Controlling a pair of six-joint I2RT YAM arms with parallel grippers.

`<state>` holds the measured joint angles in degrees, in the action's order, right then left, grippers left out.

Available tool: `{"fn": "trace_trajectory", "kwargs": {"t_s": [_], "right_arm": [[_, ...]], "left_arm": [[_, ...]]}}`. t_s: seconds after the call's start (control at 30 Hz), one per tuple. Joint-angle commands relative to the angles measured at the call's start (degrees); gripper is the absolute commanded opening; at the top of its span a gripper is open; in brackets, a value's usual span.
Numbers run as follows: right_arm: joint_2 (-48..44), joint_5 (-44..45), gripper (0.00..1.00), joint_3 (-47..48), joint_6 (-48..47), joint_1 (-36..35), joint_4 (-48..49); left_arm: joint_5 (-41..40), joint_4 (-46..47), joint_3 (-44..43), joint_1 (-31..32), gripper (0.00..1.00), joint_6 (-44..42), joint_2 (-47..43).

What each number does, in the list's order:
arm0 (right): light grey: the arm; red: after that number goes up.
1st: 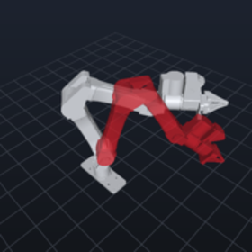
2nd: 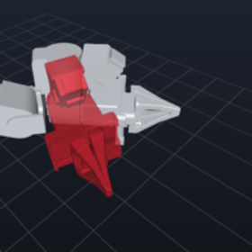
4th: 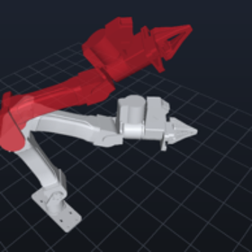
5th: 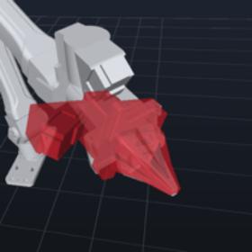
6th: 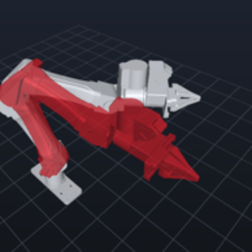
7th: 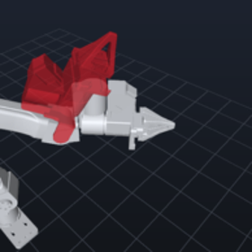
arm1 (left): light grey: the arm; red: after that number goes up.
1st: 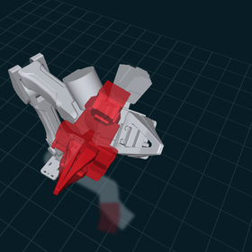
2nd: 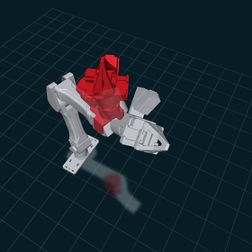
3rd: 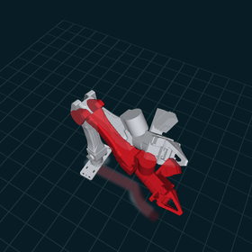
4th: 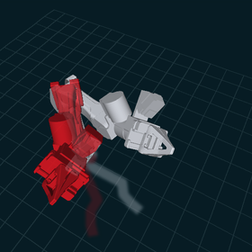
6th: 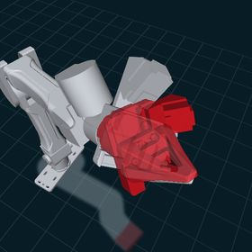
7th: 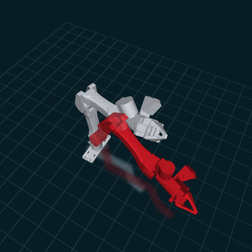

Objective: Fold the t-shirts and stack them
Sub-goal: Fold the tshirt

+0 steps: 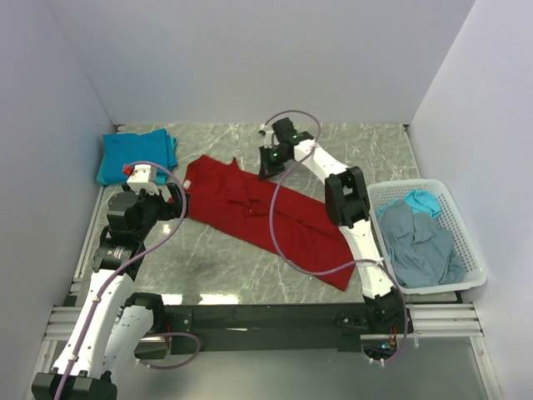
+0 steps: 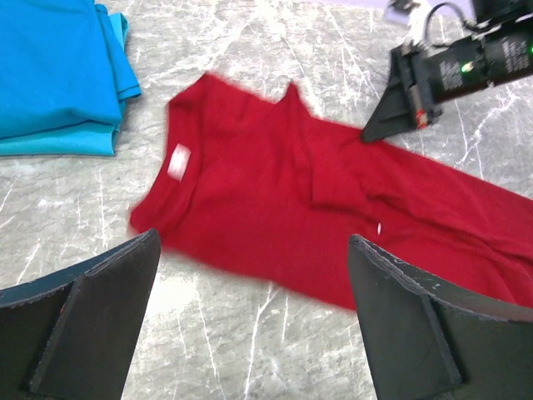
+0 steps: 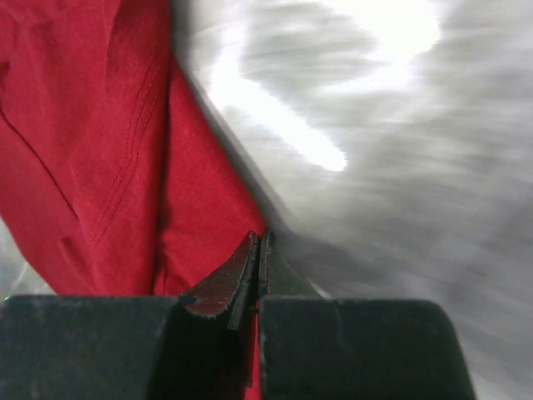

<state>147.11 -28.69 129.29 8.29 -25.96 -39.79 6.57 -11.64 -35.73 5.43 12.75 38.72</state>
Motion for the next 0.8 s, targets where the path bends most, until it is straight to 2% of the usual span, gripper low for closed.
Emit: {"fn": "trace_trajectory", "kwargs": {"t_s": [0.0, 0.2, 0.3, 0.37, 0.43, 0.47, 0.5, 0.63, 0.7, 0.77], "right_arm": [[-4.3, 7.4, 0.0, -0.6, 0.7, 5.7, 1.6], [-5.2, 10.1, 0.0, -1.0, 2.8, 10.8, 2.8], [-3.7, 10.8, 0.0, 1.7, 2.4, 12.9, 2.4], [-2.8, 11.9, 0.17, 4.8, -0.3, 12.9, 1.0], [-4.8, 13.0, 0.32, 4.0, -1.6, 13.1, 1.2], [-5.9, 13.4, 0.34, 3.3, -3.5, 13.2, 1.8], [-7.5, 13.6, 0.41, 0.7, -4.5, 13.2, 2.4], [-19.6, 10.7, 0.47, -7.3, -7.8, 13.7, 3.9], [-25.1, 6.8, 0.48, -12.2, -12.3, 13.5, 5.1], [-34.5, 3.3, 0.48, -21.4, -17.0, 13.2, 6.6]], "left_arm": [[1.4, 2.4, -1.3, 0.0, 1.0, -0.9, -0.6], [2.2, 2.6, -1.3, 0.0, 0.99, -0.4, 0.2], [2.7, 3.1, -1.1, 0.0, 0.99, 0.1, 0.7], [3.2, 4.3, -0.5, -0.1, 0.99, 1.3, 1.5], [2.9, 5.2, -0.4, -0.1, 0.99, 3.2, 2.9], [3.3, 5.7, -0.7, -0.1, 0.99, 5.2, 5.1], [4.9, 6.8, -0.9, -0.3, 0.99, 6.4, 6.5], [10.8, 11.7, -4.1, -0.5, 0.99, 14.8, 15.8], [11.6, 14.7, -7.4, -0.5, 0.99, 20.8, 23.2], [10.2, 15.9, -12.1, -0.5, 0.99, 25.6, 32.0]]}}
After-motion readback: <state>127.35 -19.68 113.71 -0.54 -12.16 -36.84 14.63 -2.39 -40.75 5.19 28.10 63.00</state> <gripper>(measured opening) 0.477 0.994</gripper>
